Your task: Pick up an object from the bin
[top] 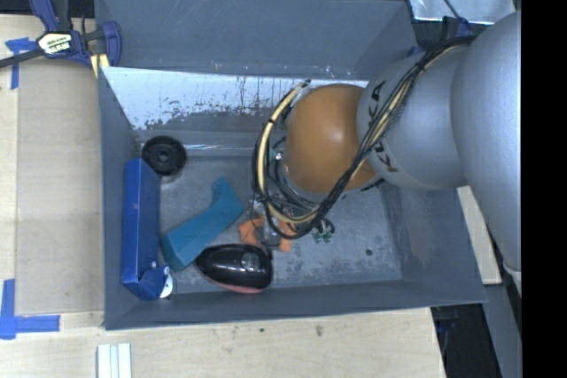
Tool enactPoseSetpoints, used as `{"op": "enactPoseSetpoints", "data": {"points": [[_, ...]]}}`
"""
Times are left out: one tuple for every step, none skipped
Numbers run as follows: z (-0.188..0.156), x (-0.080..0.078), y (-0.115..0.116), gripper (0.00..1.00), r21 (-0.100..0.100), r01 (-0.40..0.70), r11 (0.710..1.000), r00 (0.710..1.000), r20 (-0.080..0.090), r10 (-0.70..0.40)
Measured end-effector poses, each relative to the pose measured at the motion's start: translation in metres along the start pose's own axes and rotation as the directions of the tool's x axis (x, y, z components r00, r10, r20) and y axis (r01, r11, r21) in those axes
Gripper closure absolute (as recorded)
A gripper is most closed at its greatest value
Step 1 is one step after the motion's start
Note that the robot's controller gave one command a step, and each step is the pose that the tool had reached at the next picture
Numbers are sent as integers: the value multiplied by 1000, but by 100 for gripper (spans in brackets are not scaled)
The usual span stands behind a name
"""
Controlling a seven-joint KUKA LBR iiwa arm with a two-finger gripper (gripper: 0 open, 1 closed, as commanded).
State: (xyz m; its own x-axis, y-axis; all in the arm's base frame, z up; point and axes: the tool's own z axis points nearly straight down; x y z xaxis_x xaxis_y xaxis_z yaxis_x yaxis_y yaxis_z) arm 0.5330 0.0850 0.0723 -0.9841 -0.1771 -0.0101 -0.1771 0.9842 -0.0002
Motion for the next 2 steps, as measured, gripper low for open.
{"op": "enactPoseSetpoints", "data": {"points": [[0,20,-39,100,-3,31,1000,1000,-2,-31],[2,5,-7,0,0,41,999,999,-5,-41]]}}
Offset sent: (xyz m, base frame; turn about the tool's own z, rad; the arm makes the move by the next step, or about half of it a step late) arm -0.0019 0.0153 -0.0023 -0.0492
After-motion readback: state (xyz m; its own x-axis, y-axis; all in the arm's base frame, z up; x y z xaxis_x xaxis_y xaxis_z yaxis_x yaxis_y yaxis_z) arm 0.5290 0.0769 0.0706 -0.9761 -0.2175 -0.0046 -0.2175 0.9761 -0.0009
